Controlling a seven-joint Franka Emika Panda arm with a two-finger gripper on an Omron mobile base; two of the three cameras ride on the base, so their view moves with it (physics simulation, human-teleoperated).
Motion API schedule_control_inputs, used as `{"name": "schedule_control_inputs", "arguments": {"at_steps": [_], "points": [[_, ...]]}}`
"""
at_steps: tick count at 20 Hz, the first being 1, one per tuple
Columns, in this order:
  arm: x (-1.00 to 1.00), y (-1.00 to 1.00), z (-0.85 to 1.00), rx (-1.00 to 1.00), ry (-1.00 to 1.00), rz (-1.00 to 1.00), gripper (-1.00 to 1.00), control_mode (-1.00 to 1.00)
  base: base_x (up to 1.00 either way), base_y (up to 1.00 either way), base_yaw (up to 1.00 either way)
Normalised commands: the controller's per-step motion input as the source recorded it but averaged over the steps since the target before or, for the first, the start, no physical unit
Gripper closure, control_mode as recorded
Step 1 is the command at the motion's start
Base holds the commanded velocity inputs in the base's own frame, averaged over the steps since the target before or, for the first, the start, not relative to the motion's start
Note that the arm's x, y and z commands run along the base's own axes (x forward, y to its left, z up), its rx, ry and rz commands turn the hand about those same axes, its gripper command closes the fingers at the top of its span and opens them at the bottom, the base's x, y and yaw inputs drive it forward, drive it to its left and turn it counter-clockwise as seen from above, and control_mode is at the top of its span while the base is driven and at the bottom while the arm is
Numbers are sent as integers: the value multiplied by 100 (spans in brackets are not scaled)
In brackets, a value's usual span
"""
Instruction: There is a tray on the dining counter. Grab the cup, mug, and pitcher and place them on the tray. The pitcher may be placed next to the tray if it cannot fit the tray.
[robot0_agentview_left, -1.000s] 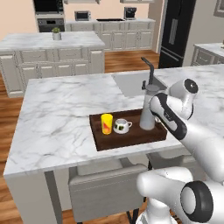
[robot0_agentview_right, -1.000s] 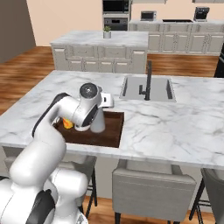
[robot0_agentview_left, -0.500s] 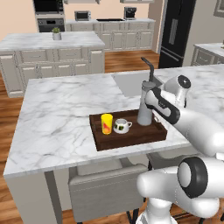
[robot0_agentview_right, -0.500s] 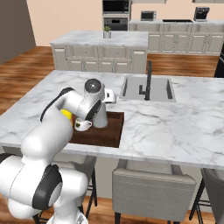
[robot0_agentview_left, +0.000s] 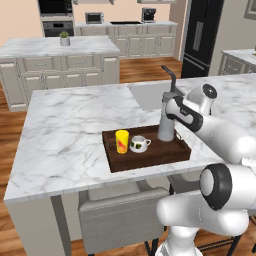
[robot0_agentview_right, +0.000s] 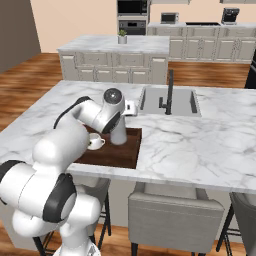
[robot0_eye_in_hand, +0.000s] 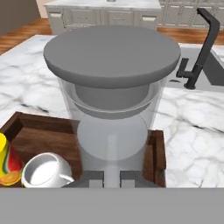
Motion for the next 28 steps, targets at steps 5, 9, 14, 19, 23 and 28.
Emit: {"name": "schedule_control_inputs", "arguments": {"at_steps": [5,9,14,19,23,28], "points": [[2,-1,-12,0,0,0,100,-100,0,0,0],[0,0,-13,0,0,0,100,-100,0,0,0],[1,0,-16,0,0,0,100,-100,0,0,0],[5,0,-18,0,0,0,100,-100,0,0,0],[7,0,-14,0,0,0,100,-100,0,0,0],[12,0,-12,0,0,0,100,-100,0,0,0]]}}
